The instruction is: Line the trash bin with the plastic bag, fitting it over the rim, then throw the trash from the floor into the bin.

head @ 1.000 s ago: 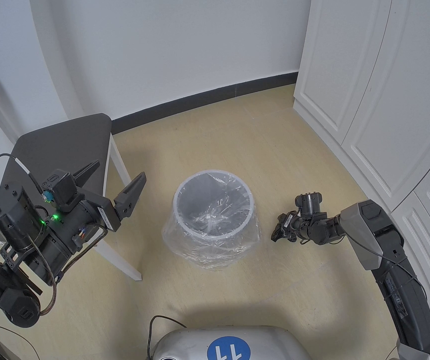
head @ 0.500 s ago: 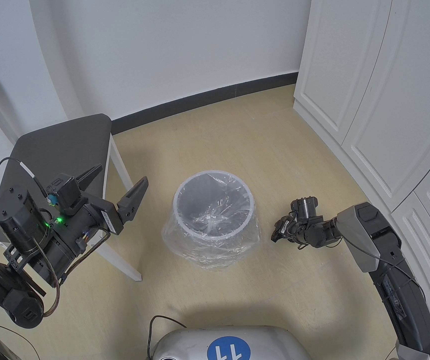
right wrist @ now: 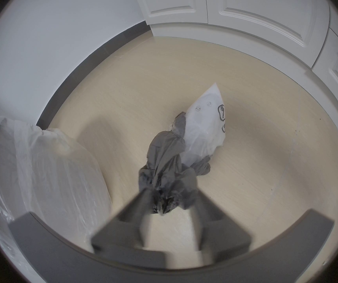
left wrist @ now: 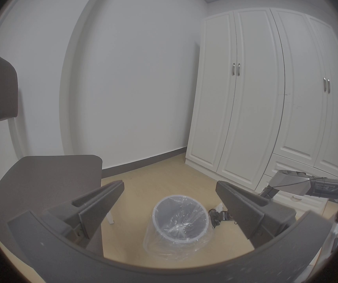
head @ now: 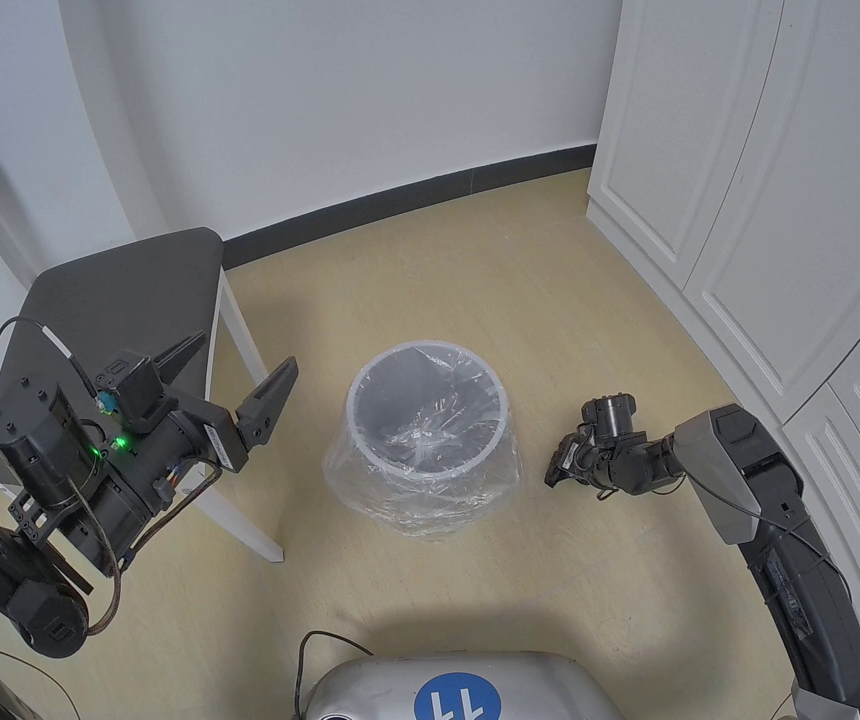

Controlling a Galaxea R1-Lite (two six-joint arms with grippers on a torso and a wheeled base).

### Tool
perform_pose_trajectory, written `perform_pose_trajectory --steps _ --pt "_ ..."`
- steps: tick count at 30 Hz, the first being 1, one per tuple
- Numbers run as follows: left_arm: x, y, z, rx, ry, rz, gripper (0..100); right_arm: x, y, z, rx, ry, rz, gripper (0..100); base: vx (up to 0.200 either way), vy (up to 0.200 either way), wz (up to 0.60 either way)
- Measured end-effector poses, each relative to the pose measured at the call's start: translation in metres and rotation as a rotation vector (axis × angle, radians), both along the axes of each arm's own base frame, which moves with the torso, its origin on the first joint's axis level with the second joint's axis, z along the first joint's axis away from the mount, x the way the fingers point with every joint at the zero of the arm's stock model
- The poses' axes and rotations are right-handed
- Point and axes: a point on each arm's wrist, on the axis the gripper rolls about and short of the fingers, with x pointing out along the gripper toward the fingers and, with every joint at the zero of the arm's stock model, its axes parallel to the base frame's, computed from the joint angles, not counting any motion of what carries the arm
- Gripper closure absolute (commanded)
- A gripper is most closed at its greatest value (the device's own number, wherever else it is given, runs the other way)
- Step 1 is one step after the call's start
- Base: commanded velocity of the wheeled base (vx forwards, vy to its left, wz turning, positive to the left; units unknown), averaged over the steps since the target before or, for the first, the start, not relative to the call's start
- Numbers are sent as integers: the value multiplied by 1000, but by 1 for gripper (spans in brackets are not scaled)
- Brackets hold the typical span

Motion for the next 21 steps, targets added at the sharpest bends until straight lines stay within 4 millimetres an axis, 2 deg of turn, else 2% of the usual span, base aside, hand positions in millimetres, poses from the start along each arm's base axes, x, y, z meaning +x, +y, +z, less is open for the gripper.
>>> perform_pose_trajectory --steps 10,14,21 --pt "-1 1 -4 10 14 0 0 -3 3 6 -22 34 18 100 0 0 0" --pt "-3 1 -5 32 13 2 0 -3 3 18 -21 17 12 100 0 0 0" --pt "-9 1 -7 88 -1 0 0 -14 -3 54 -12 -23 0 100 0 0 0"
